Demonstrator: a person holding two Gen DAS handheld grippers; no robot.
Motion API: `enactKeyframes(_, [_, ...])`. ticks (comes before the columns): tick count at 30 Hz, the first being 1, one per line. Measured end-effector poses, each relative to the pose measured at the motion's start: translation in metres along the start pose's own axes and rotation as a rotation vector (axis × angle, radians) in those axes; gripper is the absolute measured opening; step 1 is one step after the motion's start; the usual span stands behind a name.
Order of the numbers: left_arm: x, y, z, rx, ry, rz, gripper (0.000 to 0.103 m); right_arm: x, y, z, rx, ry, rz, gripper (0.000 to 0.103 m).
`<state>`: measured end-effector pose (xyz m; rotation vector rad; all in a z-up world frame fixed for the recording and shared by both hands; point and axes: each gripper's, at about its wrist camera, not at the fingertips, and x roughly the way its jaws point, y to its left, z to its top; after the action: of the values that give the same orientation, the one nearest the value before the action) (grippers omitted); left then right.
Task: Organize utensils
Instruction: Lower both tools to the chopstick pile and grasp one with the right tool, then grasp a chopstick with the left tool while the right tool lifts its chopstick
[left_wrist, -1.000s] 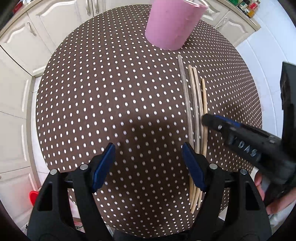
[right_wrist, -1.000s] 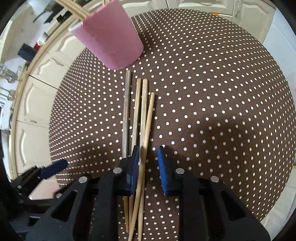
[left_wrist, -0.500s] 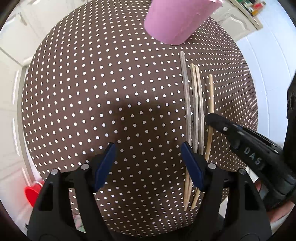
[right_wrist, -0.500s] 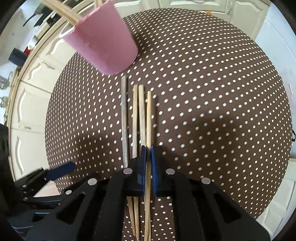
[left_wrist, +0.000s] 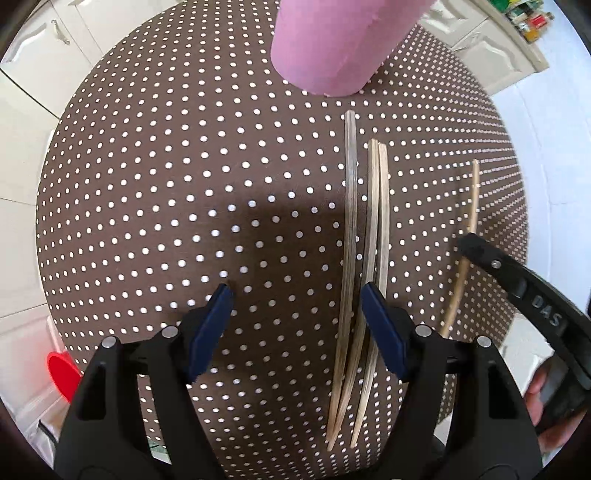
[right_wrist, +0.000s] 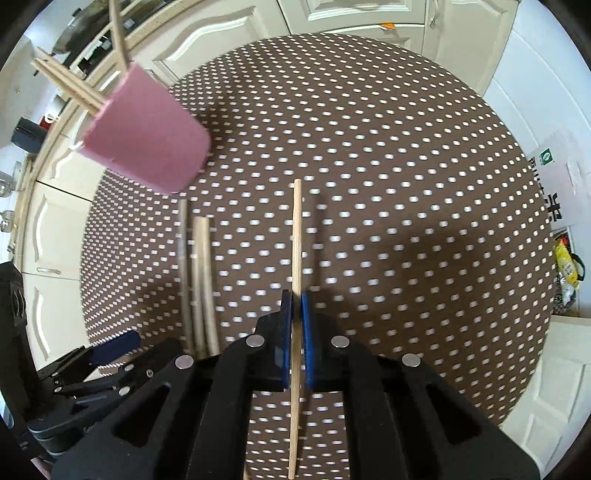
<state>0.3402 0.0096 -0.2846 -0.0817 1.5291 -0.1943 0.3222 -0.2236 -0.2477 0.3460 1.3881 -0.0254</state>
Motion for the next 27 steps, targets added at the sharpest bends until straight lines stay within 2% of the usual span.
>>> enactKeyframes(4, [0.009, -0.019, 0.006, -0.025, -0.002, 0.111, 0.071, 0.006, -0.022, -0.001, 0.004, 0.045, 0.013, 0.004])
enactKeyframes(6, [0.013, -0.027, 0.011, -0.056, -0.014, 0.175, 0.068, 0.011, -0.028, -0.008, -0.003, 0.06, 0.026, 0.004])
enactKeyframes(10, [0.014, -0.038, 0.02, -0.098, -0.033, 0.205, 0.06, 0.016, -0.019, -0.006, -0.068, 0.059, 0.02, 0.004])
enactKeyframes(12, [0.014, -0.04, 0.026, -0.128, -0.046, 0.221, 0.06, 0.018, -0.015, -0.001, -0.088, 0.061, 0.023, 0.004])
enactKeyframes(13, [0.011, -0.046, 0.029, -0.158, -0.058, 0.22, 0.059, 0.018, -0.015, 0.0, -0.099, 0.06, 0.026, 0.004])
enactKeyframes(14, [0.012, -0.047, 0.027, -0.185, -0.067, 0.209, 0.054, 0.017, -0.011, 0.001, -0.105, 0.059, 0.029, 0.004])
enactKeyframes(16, [0.009, -0.055, 0.027, -0.207, -0.086, 0.193, 0.034, 0.014, 0.002, -0.001, -0.116, 0.054, 0.041, 0.004])
enactKeyframes(17, [0.009, -0.058, 0.028, -0.194, -0.094, 0.197, 0.018, 0.012, 0.007, 0.001, -0.122, 0.049, 0.048, 0.004])
enactKeyframes(18, [0.01, -0.064, 0.029, -0.17, -0.096, 0.201, 0.009, 0.01, 0.009, 0.001, -0.13, 0.042, 0.059, 0.005])
enactKeyframes(27, [-0.002, -0.063, 0.006, -0.19, -0.127, 0.167, 0.007, -0.019, 0.039, 0.01, -0.167, -0.026, 0.079, 0.004])
